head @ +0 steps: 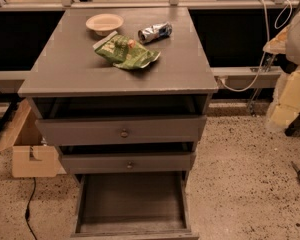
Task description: Place green jalapeno chip bag into bottom drawer
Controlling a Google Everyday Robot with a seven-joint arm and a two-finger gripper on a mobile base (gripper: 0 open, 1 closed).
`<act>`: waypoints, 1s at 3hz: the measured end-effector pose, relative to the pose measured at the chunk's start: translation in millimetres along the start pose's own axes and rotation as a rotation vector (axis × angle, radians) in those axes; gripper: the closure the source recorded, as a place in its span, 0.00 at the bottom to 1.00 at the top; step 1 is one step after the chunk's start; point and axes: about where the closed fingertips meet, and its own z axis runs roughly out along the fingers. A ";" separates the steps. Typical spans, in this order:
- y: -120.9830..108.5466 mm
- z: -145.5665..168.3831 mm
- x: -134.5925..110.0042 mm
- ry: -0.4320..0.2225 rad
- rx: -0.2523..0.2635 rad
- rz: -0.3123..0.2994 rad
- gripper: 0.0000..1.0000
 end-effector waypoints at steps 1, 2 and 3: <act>-0.1 0.0 -0.1 0.000 0.000 0.000 0.00; -6.3 1.8 -4.7 -0.018 0.009 0.003 0.00; -53.2 35.9 -50.7 -0.193 -0.001 0.059 0.00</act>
Offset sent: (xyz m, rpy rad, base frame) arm 0.0166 0.0054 -0.0041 0.0341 -0.0060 -0.0001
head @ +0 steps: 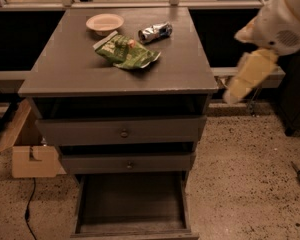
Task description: Place green jalapeno chip bag into bottom drawer
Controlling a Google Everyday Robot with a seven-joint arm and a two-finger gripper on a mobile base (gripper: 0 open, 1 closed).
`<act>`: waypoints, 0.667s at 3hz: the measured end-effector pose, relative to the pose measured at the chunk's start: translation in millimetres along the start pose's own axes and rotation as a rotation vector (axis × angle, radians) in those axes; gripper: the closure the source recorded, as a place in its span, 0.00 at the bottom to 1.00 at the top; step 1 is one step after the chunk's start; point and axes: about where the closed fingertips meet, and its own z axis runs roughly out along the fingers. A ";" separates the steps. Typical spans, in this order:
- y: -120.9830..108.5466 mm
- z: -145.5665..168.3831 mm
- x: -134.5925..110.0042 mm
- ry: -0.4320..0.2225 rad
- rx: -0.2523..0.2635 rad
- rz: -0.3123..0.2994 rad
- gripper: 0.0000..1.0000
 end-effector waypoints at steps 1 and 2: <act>-40.8 55.7 -42.0 -0.193 -0.039 0.119 0.00; -40.9 55.7 -42.1 -0.193 -0.039 0.119 0.00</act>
Offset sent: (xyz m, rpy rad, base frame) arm 0.0517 0.0354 -0.0158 0.1811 0.0049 -0.0355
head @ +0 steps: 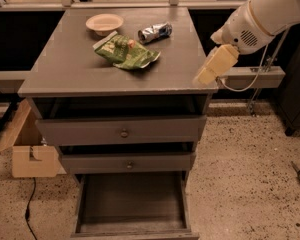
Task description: Place green jalapeno chip bag into bottom drawer
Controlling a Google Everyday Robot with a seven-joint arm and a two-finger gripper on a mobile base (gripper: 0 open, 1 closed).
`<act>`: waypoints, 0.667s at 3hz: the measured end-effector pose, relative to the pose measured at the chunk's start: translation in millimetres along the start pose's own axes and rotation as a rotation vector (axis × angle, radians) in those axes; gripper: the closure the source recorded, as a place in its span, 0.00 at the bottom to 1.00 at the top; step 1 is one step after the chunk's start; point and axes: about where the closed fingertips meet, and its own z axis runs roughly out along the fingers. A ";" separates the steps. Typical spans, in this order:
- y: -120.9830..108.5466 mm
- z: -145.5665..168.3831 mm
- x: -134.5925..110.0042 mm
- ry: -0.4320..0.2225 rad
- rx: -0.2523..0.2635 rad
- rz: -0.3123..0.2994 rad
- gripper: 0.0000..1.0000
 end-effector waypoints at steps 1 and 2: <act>-17.7 25.0 -18.1 -0.035 0.010 -0.014 0.00; -60.9 86.9 -65.0 -0.092 0.040 -0.035 0.00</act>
Offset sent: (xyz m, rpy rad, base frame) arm 0.1559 0.1090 -0.0304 0.0944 -0.1378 0.0362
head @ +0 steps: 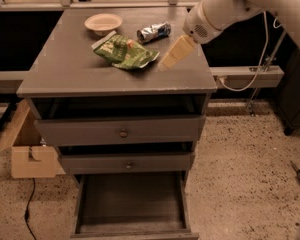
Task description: Place green jalapeno chip bag into bottom drawer
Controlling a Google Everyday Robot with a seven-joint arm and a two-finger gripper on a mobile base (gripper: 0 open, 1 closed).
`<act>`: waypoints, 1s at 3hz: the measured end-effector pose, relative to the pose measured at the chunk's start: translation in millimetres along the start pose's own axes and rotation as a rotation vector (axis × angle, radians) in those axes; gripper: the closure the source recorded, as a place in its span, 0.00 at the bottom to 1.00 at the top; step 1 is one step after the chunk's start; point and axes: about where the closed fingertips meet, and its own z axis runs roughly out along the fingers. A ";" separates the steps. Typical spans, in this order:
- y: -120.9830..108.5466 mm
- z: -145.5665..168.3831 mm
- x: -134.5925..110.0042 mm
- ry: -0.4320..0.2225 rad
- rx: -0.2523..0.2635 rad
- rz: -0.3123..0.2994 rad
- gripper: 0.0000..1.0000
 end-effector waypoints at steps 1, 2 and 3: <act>-23.6 52.6 -28.5 -0.019 0.011 0.015 0.00; -39.3 95.2 -51.3 -0.040 0.001 0.041 0.00; -42.0 128.2 -66.2 -0.039 -0.038 0.069 0.19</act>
Offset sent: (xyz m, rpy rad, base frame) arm 0.1291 0.1098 -0.0383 0.0929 0.0106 -0.0412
